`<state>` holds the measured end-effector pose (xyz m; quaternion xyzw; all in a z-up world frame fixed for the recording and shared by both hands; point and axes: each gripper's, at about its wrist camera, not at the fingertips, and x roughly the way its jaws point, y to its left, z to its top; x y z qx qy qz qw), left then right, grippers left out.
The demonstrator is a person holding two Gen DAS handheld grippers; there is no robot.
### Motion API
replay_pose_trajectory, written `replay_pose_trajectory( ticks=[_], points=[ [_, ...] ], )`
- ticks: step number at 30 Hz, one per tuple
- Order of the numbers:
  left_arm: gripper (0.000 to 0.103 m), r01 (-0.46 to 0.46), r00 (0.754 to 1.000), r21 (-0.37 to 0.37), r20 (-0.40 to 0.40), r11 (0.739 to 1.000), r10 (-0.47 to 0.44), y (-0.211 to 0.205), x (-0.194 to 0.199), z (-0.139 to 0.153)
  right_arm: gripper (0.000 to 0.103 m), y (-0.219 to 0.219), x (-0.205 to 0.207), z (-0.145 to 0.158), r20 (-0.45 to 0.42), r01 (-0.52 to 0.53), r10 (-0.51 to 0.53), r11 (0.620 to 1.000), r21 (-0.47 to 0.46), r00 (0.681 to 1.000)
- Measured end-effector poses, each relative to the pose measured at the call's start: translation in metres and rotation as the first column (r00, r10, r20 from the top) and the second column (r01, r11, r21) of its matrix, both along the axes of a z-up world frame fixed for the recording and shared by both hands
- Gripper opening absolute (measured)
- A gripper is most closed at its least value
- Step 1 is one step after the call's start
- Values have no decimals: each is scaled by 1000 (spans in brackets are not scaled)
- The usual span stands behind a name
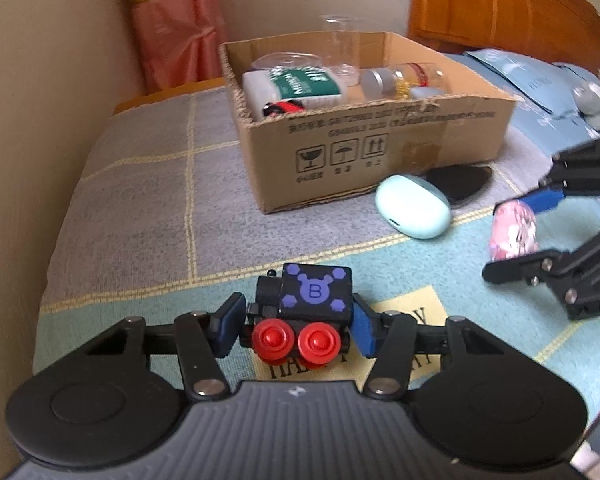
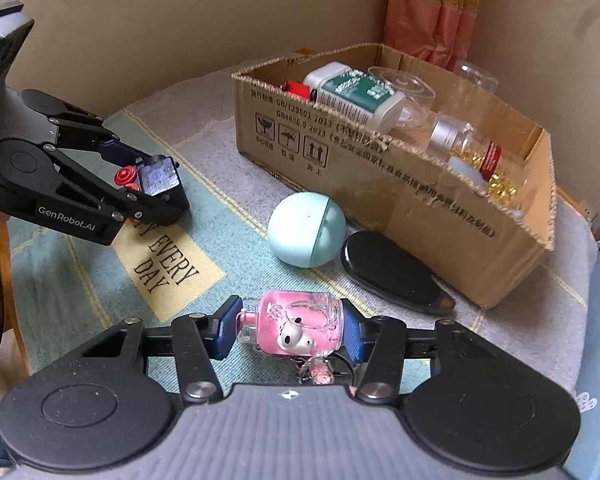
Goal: Organize rigid objects
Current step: 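Carry the B robot and pink bottle into the box and open both tools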
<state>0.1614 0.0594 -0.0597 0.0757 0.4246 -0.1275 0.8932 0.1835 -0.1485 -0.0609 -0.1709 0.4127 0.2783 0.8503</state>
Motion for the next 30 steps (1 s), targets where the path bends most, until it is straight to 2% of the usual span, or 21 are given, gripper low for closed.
replay_pose_trajectory(
  ticks=[10, 16, 24, 30],
  points=[
    [50, 121, 992, 4, 24, 993, -121, -5, 1, 38, 56, -18, -9, 38, 41, 7, -8, 1000, 30, 999],
    [50, 162, 986, -2, 48, 987, -161, -9, 10, 62, 56, -27, -7, 63, 64, 7, -11, 998, 60, 998],
    [50, 211, 975, 0, 75, 977, -211, -16, 30, 92, 56, -29, 3, 92, 107, -24, 16, 996, 81, 994],
    [50, 260, 957, 12, 129, 966, -259, -31, 51, 115, 56, -36, 18, 121, 167, -22, 3, 994, 110, 986]
  ],
)
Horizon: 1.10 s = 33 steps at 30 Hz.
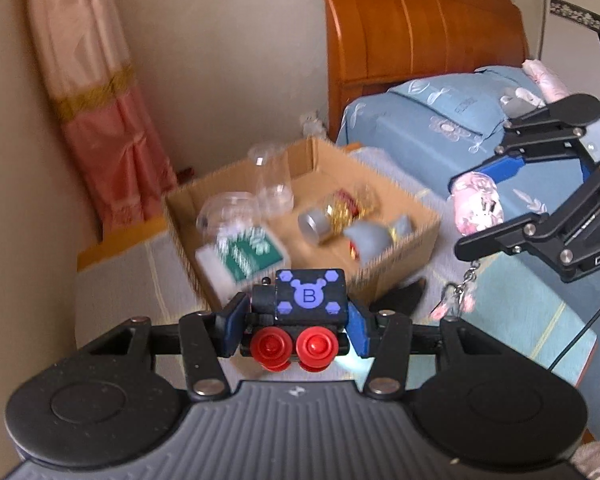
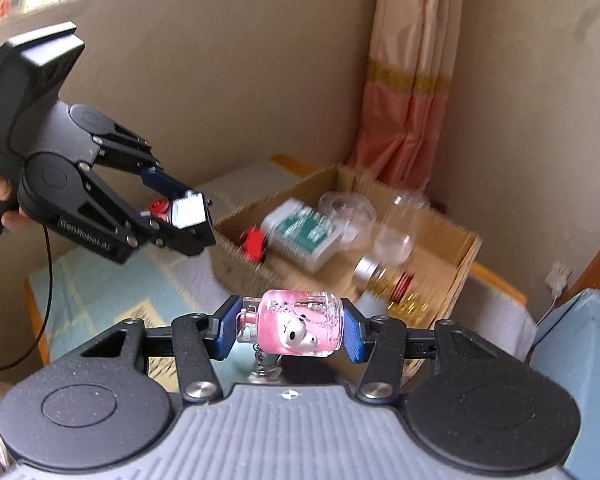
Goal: Organize rigid objects
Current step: 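Carry the B robot and pink bottle into the box and open both tools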
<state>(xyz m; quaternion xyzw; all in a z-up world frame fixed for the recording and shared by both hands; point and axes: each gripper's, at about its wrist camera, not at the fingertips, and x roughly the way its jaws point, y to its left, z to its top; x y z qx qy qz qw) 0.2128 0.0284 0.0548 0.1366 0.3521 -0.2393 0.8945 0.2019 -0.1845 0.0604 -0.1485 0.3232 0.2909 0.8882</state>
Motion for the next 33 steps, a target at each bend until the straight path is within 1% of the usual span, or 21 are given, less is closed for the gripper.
replay_pose_trajectory(
  ticks=[3, 6, 11, 12, 13, 14, 15, 17, 19, 23, 27, 30, 33],
  points=[
    [50, 30, 999, 0, 29, 1000, -30, -11, 14, 8, 56, -3, 10, 14, 33, 15, -15, 1000, 3, 999],
    [50, 44, 998, -1, 36, 999, -44, -21, 29, 9, 56, -5, 22, 25, 59, 28, -28, 1000, -5, 998],
    [50, 54, 998, -30, 13, 998, -54, -38, 54, 0, 56, -6, 45, 34, 78, 49, -48, 999, -10, 996],
    [53, 54, 998, -38, 14, 998, -53, -41, 57, -3, 56, -6, 50, 35, 81, 54, -53, 998, -12, 995],
    [67, 54, 998, -45, 18, 998, -53, -42, 59, -6, 56, -6, 55, 35, 79, 57, -56, 998, -13, 995],
    [78, 52, 999, -47, 16, 998, -51, -43, 60, -8, 56, -6, 59, 35, 76, 62, -60, 998, -13, 995],
    [91, 50, 999, -48, 16, 998, -49, -43, 62, -10, 56, -6, 64, 35, 73, 67, -66, 998, -13, 995],
    [92, 45, 998, -51, 34, 998, -43, -42, 60, -13, 56, -6, 72, 34, 64, 74, -73, 997, -13, 995],
    [92, 47, 999, -52, 24, 998, -46, -40, 58, -15, 56, -5, 81, 32, 57, 77, -76, 997, -14, 995],
    [93, 26, 999, -53, 29, 998, -25, -33, 49, -16, 56, -2, 101, 29, 43, 92, -91, 996, -16, 995],
    [99, 22, 999, -37, 37, 999, -20, -27, 35, -19, 56, -2, 123, 25, 32, 124, -124, 992, -13, 992],
    [99, -4, 1000, -35, 21, 999, 4, -22, 28, -23, 56, 1, 138, 16, 45, 159, -157, 987, -37, 987],
    [99, -18, 1000, -49, 7, 999, 18, -14, 21, -27, 56, 3, 155, 2, 21, 195, -194, 980, -50, 981]
  ],
)
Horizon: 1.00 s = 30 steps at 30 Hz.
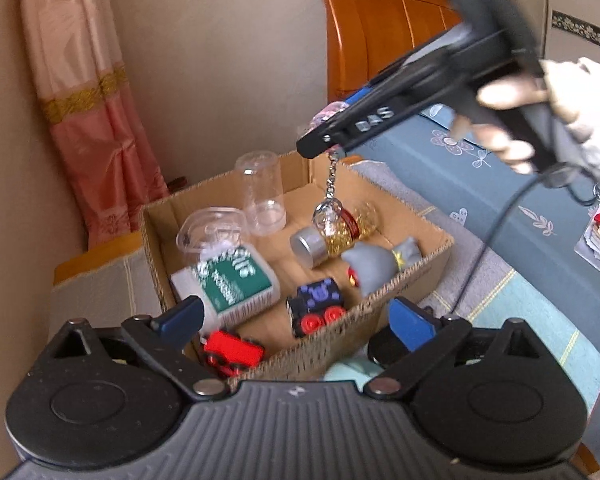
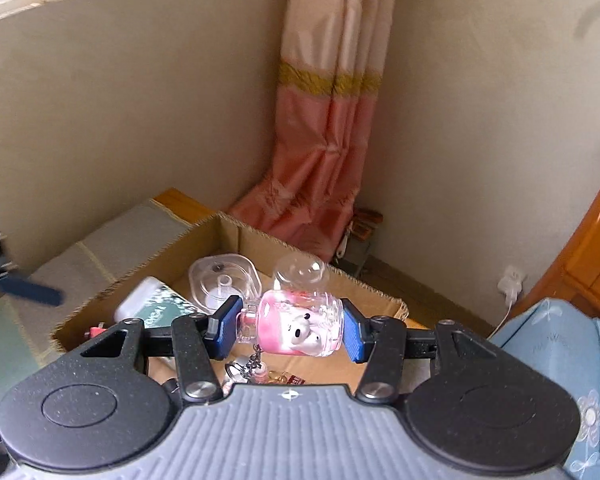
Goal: Organize rigid objects
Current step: 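Carry the B robot and pink bottle into the box and open both tools, then withdraw both tools from the box toward the egg case and black case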
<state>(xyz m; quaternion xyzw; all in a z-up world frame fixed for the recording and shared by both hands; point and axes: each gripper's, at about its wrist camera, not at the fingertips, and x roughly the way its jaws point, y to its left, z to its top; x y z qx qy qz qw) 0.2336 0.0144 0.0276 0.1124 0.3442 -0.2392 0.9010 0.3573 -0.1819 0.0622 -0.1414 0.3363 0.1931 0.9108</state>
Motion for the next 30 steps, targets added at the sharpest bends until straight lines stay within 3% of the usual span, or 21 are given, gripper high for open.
replay_pose_trajectory(
  ticks=[2, 4, 5, 6, 14, 19, 25, 30],
  points=[
    [99, -14, 1000, -2, -2, 1000, 14, 5, -4, -2, 58, 0, 10, -9, -18, 42, -42, 999, 0, 999],
    [99, -25, 1000, -1, 1, 1000, 25, 9, -8, -1, 74, -1, 13, -14, -17, 77, -76, 997, 8, 997],
    [99, -29, 1000, -1, 1, 1000, 29, 11, -9, -1, 91, -2, 11, -15, -12, 88, -88, 996, 19, 996],
    [99, -34, 999, -1, 1, 999, 34, 14, -10, -1, 101, -3, 8, -14, -5, 88, -88, 996, 32, 996],
    [99, -81, 997, 2, 7, 997, 81, 23, -23, -5, 103, 0, -41, -5, 2, 82, -82, 997, 5, 997],
    [100, -122, 992, 15, 15, 992, 121, 25, -34, -12, 103, 2, -78, -14, -2, 96, -96, 995, 13, 995],
    [100, -168, 985, 57, 56, 984, 164, 26, -49, -23, 103, -1, -119, -52, -26, 207, -206, 978, 36, 978],
    [100, -186, 982, 58, 44, 981, 183, 28, -58, -32, 103, -3, -132, -97, -77, 306, -304, 952, 19, 950]
  ],
)
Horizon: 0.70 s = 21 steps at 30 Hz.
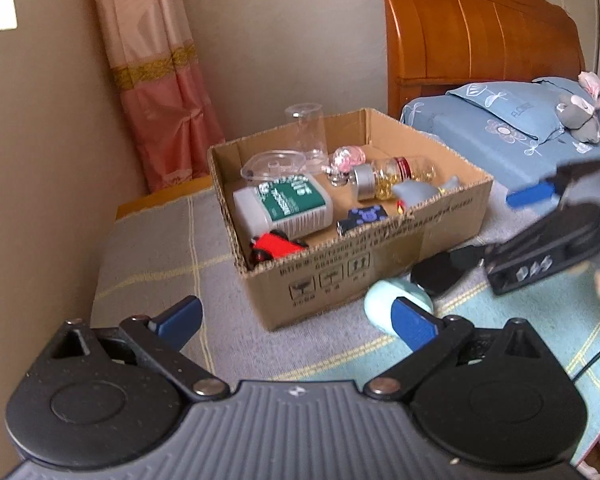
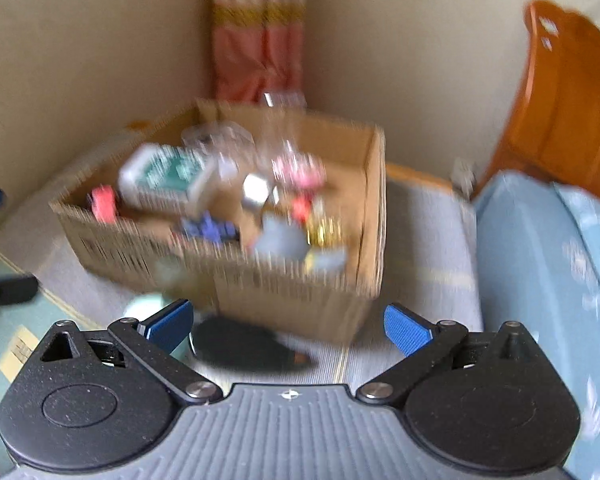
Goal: Organize rigid objects
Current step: 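Withdraw both tools from the box toward the egg case and black case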
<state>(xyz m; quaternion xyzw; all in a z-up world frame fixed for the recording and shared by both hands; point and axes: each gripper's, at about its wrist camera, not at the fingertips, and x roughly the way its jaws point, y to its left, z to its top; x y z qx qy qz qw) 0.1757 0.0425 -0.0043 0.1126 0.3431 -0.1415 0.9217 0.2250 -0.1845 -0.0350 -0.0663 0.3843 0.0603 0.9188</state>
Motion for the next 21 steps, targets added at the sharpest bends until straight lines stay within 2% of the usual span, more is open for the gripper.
replay_pose_trajectory(
  ticks=[7, 14, 21],
  points=[
    [100, -34, 999, -32, -27, 999, 33, 11, -5, -8, 103, 1, 3, -40, -72, 70, -62, 992, 109, 995],
    [100, -43, 998, -30, -42, 999, 42, 15, -2, -14, 103, 27, 8, -54, -52, 45, -44, 999, 22, 998],
    [100, 5, 998, -15, -56, 1000, -6, 2, 6, -22, 103, 5, 8, -56, -21, 41, -40, 998, 50, 999]
  ],
)
